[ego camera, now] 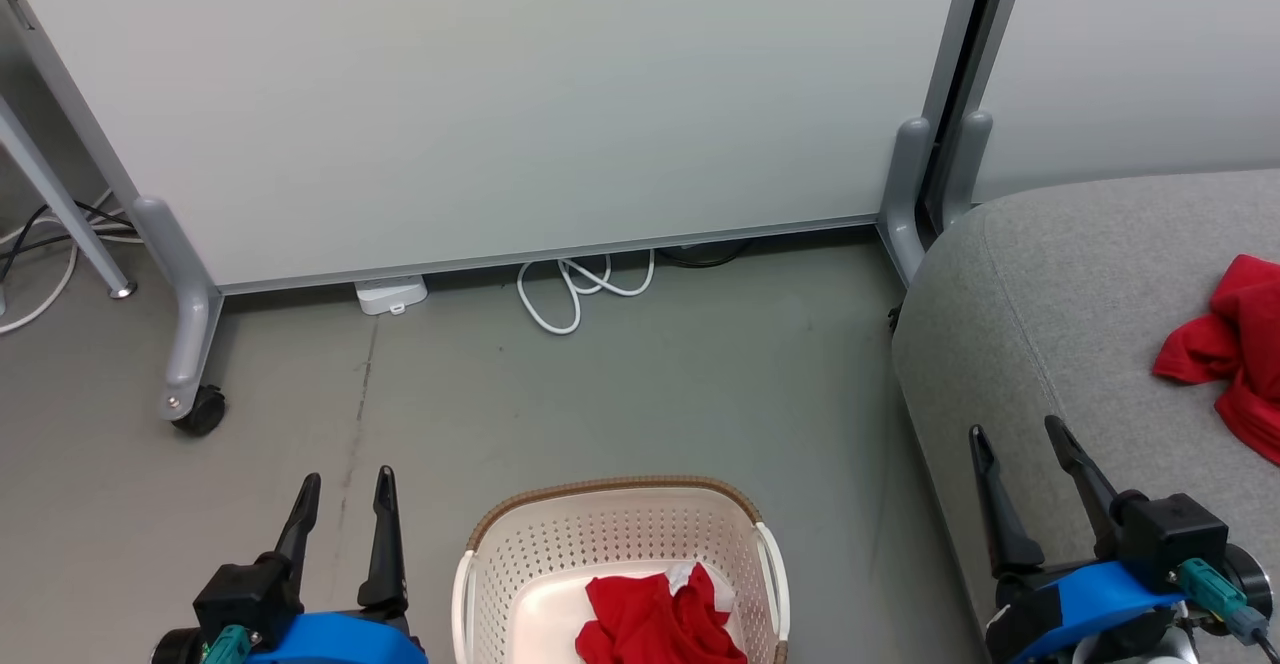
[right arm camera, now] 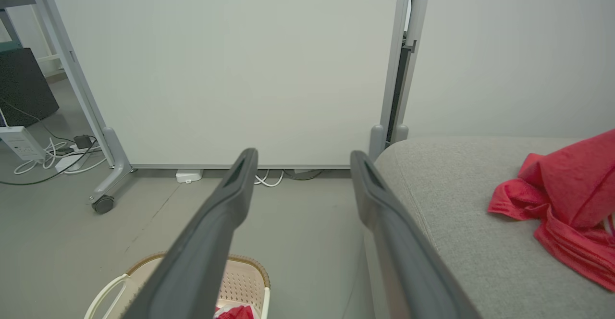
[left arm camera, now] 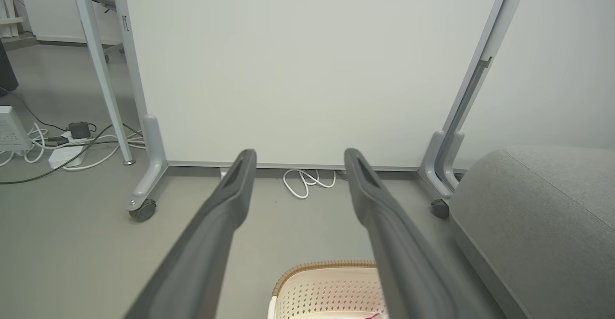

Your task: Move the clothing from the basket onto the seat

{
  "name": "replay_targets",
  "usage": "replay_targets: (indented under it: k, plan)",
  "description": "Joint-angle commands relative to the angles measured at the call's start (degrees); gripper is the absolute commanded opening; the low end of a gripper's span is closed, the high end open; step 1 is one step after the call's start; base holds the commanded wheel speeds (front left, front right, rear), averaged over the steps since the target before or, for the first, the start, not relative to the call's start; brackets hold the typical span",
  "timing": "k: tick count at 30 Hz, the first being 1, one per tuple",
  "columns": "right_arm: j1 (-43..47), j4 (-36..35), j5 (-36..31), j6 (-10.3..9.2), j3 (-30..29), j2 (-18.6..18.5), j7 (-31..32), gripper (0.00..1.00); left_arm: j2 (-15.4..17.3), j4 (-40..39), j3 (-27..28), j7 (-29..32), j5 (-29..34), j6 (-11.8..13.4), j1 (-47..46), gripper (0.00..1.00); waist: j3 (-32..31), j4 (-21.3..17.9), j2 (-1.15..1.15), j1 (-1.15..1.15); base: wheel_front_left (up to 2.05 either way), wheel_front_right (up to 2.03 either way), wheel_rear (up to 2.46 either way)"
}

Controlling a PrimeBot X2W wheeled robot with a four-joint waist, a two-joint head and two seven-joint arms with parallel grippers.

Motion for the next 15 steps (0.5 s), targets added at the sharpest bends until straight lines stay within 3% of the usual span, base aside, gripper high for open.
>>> replay_targets:
  k: [1,15]
  plan:
    - [1.0,-0.33,-0.14,0.01,0.03,0.22,-0.08,1.0,-0.01,-0.15,0.15,-0.17,0.27,-0.09,-0.06,1.0,0.1,-0.03,0.0,0.0,0.0,0.0,0.0]
    - [0.3,-1.01,0.04,0.01,0.79,0.52,0.3,1.0,-0.02,-0.44,-1.23,-0.17,-0.12,-0.12,-1.17,1.0,1.68,-0.74,0.0,0.0,0.0,0.0,0.0]
